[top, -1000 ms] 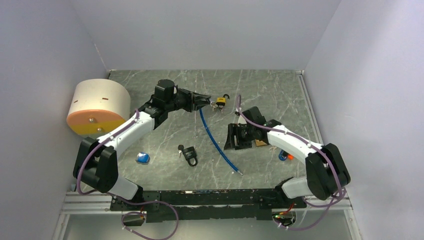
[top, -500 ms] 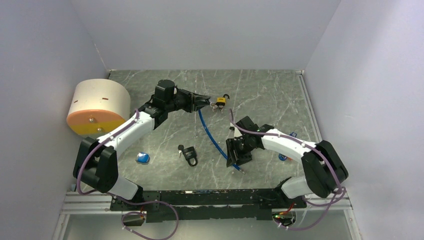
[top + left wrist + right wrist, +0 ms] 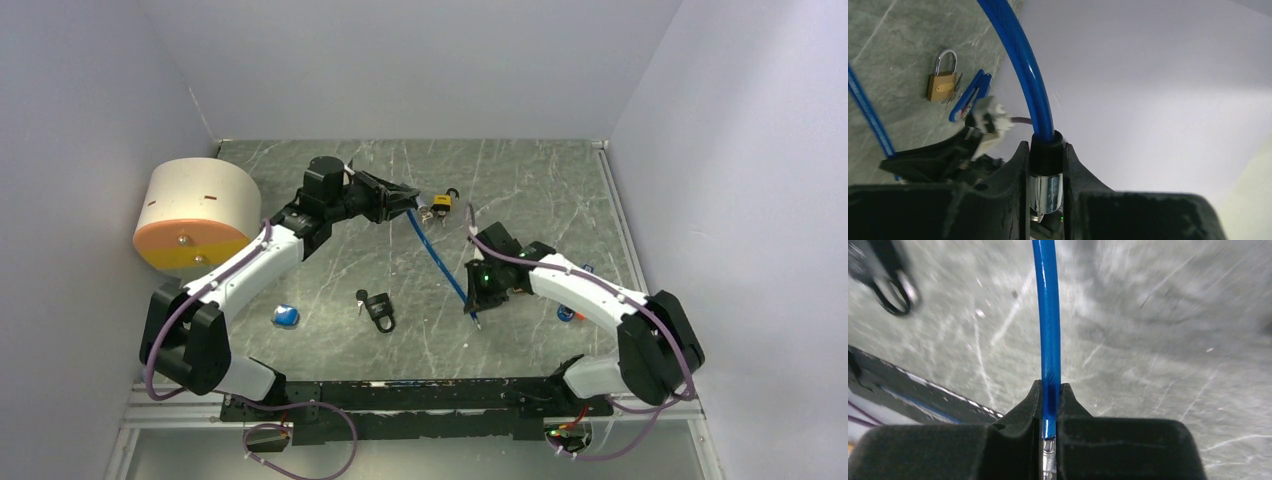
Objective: Unlock with the key
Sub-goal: Place the lock at the center of the board.
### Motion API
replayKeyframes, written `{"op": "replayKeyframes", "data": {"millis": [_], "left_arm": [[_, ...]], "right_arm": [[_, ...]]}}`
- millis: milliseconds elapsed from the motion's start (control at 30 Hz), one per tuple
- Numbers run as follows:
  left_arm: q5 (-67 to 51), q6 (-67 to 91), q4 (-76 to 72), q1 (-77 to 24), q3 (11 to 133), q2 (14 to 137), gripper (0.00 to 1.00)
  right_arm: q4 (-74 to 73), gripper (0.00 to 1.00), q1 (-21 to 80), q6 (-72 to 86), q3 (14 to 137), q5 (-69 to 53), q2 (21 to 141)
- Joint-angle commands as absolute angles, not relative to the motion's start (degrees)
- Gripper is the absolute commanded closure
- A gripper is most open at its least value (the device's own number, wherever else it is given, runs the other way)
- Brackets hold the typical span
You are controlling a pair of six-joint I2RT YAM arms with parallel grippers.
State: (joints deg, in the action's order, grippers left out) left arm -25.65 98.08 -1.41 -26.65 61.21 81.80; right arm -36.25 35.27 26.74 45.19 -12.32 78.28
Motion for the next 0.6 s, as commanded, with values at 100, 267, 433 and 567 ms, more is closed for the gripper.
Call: {"op": "replayKeyframes", "data": {"millis": [100, 267, 433, 567], "left_arm": [[-28.24, 72.0, 9.26, -26.4, 73.12, 79.75, 0.97], [-22.1, 54.2, 25.55, -24.74, 77.38, 80.62, 0.97], [-18.38, 37.96, 30.85, -20.44, 75.97, 82.59, 0.97], [-8.89, 29.42, 31.56, -17.96, 74.34, 84.75, 0.98]], "right_arm": [[-30.59, 1.0, 30.28, 30.97, 58.72, 1.31, 77.25], [-27.01, 1.0, 27.52, 31.17, 65.83, 5.41, 84.17], [-22.88, 1.0, 27.33, 33.12, 71.35, 3.57, 91.31], [-18.89, 1.0, 28.88, 37.03, 75.34, 0.27, 97.86]]}}
